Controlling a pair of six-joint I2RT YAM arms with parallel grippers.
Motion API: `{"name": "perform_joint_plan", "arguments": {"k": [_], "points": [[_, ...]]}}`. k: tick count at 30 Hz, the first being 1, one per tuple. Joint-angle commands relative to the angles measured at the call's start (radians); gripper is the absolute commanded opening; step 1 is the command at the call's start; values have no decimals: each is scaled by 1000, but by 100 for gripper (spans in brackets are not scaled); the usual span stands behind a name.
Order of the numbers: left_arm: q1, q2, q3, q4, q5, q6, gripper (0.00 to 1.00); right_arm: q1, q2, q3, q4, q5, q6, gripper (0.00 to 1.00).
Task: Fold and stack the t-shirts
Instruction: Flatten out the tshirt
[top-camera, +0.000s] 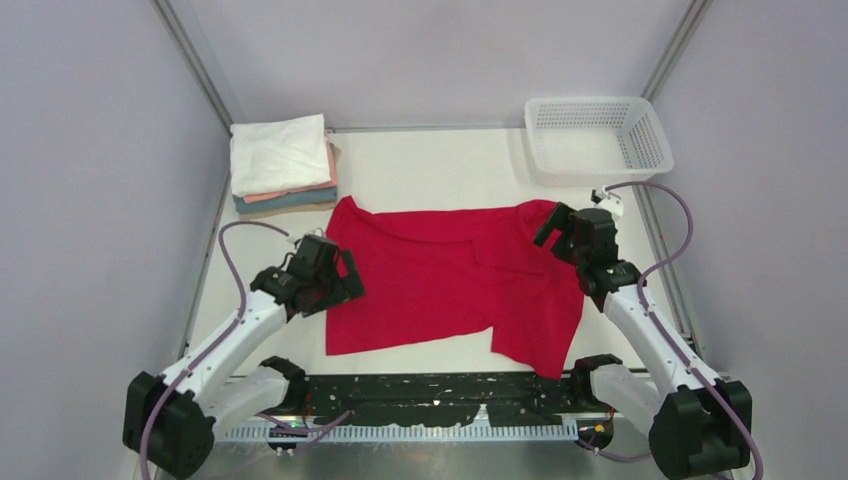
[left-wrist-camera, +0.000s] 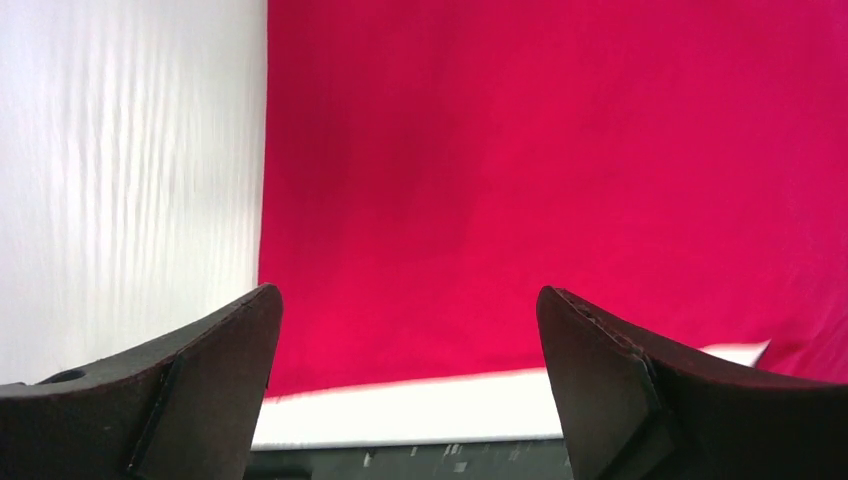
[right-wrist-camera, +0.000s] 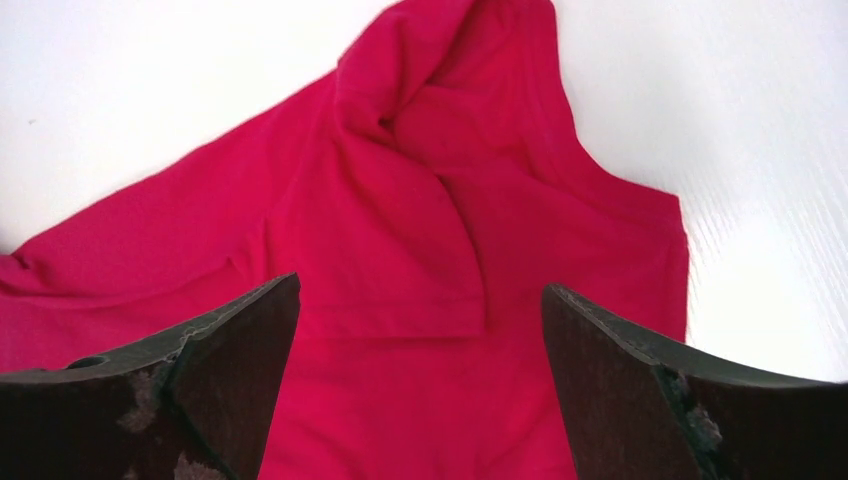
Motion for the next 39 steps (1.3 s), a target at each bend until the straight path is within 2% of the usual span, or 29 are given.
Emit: {"name": "perform_joint_plan", "arguments": {"k": [1,4,7,10,16,18,23,27,35,39], "points": [[-87,-195,-112,-231,-25,-131,100,0,-73,-16,-65,70,17,95],[-98,-330,-191,-346,-13,-201,100,0,-99,-21,-79,110,15,95],[-107,-450,-307,-316,53,-252,99,0,-97,-22,-70,116,14,95],[-107,-492,-365,-259,73,-293,92,0,-72,-17,-65,97,16,95],[-107,-387,-342,-228,15,-305,75,0,-50,-10,-61,89,5,95],[-106,-348,-337,-208,34,-295,64,0,-50,-10,-62,98,2,95],[-107,-261,-309,-194,-20,-279,60,0,-54,-18,-60,109,-6,95],[-107,-217,-292,-177,-19,-269,38,0,-56,-16,-65,110,-9,95],[-107,-209,-284,-161,-53,-259,34,1,-86,-24,-97,122,-14,95],[-107,-174,-271,-126,-55,-244,20,0,-108,-33,-109,104,-26,95]]}}
